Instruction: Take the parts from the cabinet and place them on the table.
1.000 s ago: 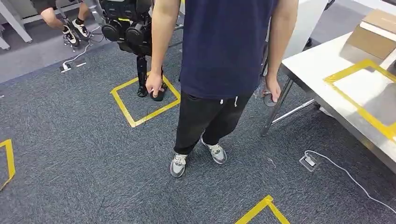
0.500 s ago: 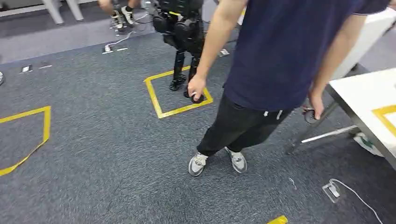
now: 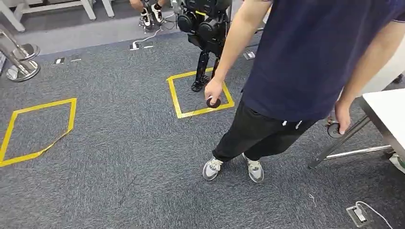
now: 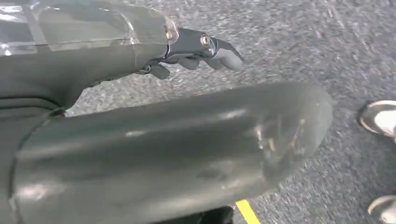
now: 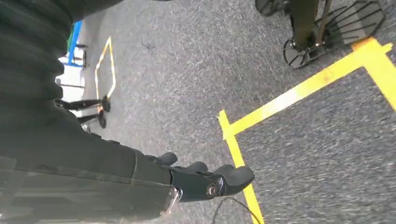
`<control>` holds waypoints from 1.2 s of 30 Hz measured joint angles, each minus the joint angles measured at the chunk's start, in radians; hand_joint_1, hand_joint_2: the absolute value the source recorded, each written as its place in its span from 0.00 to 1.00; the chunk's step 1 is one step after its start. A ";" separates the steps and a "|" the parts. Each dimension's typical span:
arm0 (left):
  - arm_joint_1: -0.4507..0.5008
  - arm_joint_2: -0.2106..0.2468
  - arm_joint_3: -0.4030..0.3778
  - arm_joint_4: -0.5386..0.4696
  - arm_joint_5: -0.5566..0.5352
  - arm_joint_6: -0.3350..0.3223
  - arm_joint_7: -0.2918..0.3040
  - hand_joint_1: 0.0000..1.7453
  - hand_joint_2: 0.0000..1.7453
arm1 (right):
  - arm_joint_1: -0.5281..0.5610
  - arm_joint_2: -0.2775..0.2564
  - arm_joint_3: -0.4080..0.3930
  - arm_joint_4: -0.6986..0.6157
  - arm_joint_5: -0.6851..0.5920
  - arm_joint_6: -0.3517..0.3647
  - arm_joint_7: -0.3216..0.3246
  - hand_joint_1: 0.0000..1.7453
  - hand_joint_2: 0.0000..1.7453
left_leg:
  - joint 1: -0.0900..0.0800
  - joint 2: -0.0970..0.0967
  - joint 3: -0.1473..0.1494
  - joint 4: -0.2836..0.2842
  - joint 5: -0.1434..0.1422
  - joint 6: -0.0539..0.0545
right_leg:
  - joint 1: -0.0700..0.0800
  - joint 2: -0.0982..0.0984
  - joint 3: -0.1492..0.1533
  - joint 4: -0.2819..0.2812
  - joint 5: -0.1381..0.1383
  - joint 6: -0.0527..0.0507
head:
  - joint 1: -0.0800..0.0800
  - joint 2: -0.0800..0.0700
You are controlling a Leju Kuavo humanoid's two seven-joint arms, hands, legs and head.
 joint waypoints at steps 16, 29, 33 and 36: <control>-0.011 0.000 -0.001 0.000 0.003 -0.002 -0.008 0.00 0.00 | 0.007 0.000 0.018 0.000 0.003 0.011 -0.001 0.00 1.00 | -0.013 -0.077 0.166 -0.335 0.156 0.053 | 0.001 0.020 -0.107 0.260 -0.105 0.040 | 0.039 0.000; -0.008 0.002 -0.002 0.001 0.003 0.000 -0.002 0.00 0.00 | 0.001 0.004 0.019 0.000 0.002 0.016 0.005 0.00 1.00 | 0.004 -0.003 -0.043 0.093 -0.061 -0.004 | 0.005 0.006 0.011 -0.017 0.005 -0.007 | 0.006 0.000; -0.010 0.005 -0.002 0.001 0.003 0.000 -0.002 0.00 0.00 | -0.001 0.006 0.025 0.000 0.002 0.018 0.005 0.00 1.00 | 0.004 0.082 0.139 -0.255 0.098 -0.003 | -0.002 -0.016 0.029 -0.016 -0.004 0.009 | -0.003 0.000; -0.024 0.005 -0.002 0.000 0.003 0.000 -0.006 0.00 0.00 | 0.003 0.006 0.033 0.000 0.003 0.013 0.005 0.00 1.00 | 0.000 0.075 0.162 -0.317 0.115 0.011 | -0.003 -0.045 0.034 -0.011 -0.020 0.034 | -0.006 0.000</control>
